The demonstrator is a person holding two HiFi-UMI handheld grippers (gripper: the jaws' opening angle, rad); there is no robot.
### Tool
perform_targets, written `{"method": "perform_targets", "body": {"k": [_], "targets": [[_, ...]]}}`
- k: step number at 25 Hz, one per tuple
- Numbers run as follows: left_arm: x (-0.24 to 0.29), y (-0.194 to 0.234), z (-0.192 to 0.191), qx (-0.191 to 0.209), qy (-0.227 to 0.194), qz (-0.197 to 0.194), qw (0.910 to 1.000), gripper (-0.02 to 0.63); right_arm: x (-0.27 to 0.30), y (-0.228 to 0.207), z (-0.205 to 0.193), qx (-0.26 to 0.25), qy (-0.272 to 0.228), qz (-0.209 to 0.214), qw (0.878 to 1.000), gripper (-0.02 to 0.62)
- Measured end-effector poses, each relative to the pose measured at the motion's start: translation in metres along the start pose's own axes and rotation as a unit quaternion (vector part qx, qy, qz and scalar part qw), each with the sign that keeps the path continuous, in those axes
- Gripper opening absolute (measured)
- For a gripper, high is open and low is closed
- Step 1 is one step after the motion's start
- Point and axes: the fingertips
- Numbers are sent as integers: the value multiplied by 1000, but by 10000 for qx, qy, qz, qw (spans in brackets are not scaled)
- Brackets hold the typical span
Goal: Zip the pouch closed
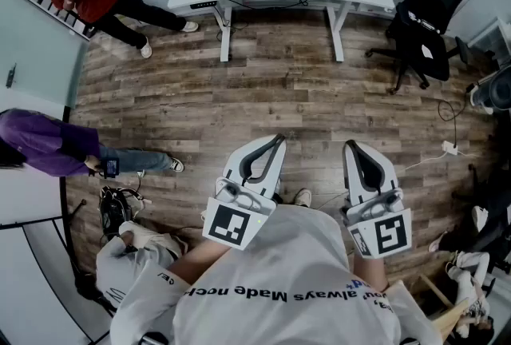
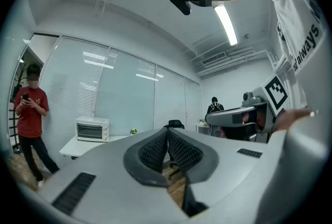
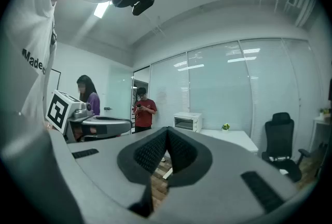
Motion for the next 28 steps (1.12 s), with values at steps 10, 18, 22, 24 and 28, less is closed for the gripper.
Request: {"method": "perform_targets", "body": {"k": [10, 18, 22, 24, 28], "targets": [[-16, 55, -17, -136, 3, 54, 9999, 23, 44, 29, 8, 94, -181, 65, 9998, 5], [-11, 81, -28, -184, 173, 12, 9997, 23, 76, 31, 3, 255, 2, 162, 9995, 5], [4, 91, -27, -182, 174, 8, 9997, 23, 92, 23, 1, 281, 25, 222, 9994, 5], [15, 95, -23, -157, 150, -15, 9998, 23, 101, 16, 4, 266, 15, 228, 9994, 5], [48, 104, -18, -119, 180, -41, 9998, 23, 122, -11, 9, 330, -43, 226, 9992, 5]]}}
Point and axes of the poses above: the fingertips, and each gripper's own axes: x forward along the fingers, y to its left, z out of its top, and after that the axes turned 10 degrees about y, right-handed
